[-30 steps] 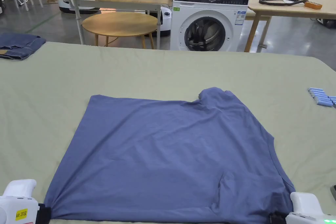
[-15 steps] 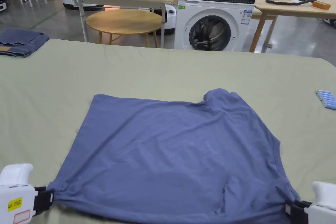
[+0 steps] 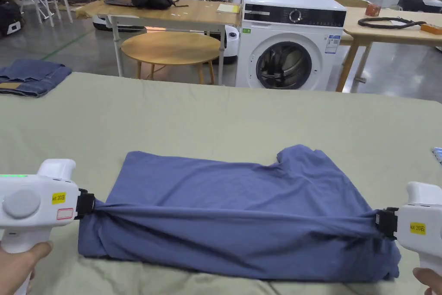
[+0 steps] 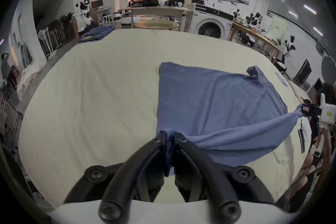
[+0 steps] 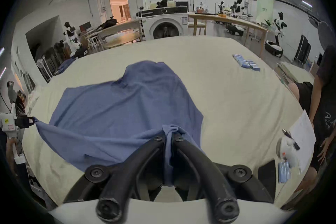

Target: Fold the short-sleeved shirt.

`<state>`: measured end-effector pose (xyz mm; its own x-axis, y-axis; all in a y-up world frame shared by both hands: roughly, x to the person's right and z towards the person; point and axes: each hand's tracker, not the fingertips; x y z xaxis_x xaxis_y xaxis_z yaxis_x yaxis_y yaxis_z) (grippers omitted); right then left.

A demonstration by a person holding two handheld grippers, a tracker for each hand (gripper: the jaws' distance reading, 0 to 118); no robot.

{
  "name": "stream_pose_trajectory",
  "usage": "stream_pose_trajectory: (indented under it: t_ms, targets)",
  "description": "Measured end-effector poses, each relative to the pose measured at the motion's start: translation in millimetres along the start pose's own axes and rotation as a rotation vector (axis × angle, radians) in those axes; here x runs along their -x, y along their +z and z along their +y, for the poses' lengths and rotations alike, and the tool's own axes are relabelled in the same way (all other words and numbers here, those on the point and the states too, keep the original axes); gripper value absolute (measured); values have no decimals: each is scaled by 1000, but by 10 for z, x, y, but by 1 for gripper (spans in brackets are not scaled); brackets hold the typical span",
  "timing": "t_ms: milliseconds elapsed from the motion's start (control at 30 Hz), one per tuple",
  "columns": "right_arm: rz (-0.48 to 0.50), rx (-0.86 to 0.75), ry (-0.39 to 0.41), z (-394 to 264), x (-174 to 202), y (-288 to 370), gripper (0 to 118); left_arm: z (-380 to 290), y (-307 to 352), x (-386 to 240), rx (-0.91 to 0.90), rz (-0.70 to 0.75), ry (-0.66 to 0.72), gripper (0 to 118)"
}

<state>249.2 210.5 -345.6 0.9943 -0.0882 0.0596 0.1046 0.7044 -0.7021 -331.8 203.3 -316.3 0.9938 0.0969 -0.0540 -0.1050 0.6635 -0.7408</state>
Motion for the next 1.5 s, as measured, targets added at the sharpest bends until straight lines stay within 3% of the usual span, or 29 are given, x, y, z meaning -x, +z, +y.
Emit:
stream_pose_trajectory:
  t_ms: [300, 467, 533, 633, 733, 800, 867, 900, 933, 967, 1033, 1067, 1133, 1300, 1500]
  targets:
    - [-19, 108, 47, 297, 106, -920, 4, 350, -856, 44, 108, 21, -3, 2]
    - [-27, 147, 33, 280, 89, -1154, 6, 345, -1054, 41, 145, 6, -1, 2]
    - [-43, 128, 37, 246, 114, -1117, 15, 335, -1041, 18, 141, 13, -1, 3]
    - [-22, 27, 95, 203, 156, -995, 51, 405, -1013, 67, 100, 21, -2, 25]
    - [-78, -75, 208, 121, 310, -782, 56, 327, -797, 37, -8, 15, 3, 34]
    - [-67, -160, 236, 39, 396, -603, 56, 280, -616, -36, -91, -5, -30, 34]
    - [-33, -247, 213, -84, 482, -368, 54, 140, -378, -154, -182, 1, -69, 34]
    - [-30, -300, 201, -163, 527, -280, 46, 83, -284, -216, -230, 7, -86, 34]
    - [-45, -340, 197, -228, 583, -183, 25, 0, -206, -250, -270, 5, -106, 34]
    - [-57, -365, 192, -277, 632, -106, 13, -80, -142, -279, -308, 10, -120, 30]
    - [-44, -419, 151, -406, 733, 85, 7, -227, 37, -422, -377, 41, -150, 4]
    - [-4, -424, 129, -440, 746, 151, 1, -292, 115, -489, -405, 70, -156, 0]
    - [47, -435, 111, -508, 784, 276, 0, -460, 284, -559, -472, 82, -159, 0]
    - [36, -494, 140, -737, 982, 583, 0, -742, 644, -641, -538, 64, -107, 0]
    - [55, -497, 162, -924, 1092, 755, 0, -749, 643, -380, -351, 4, -14, 0]
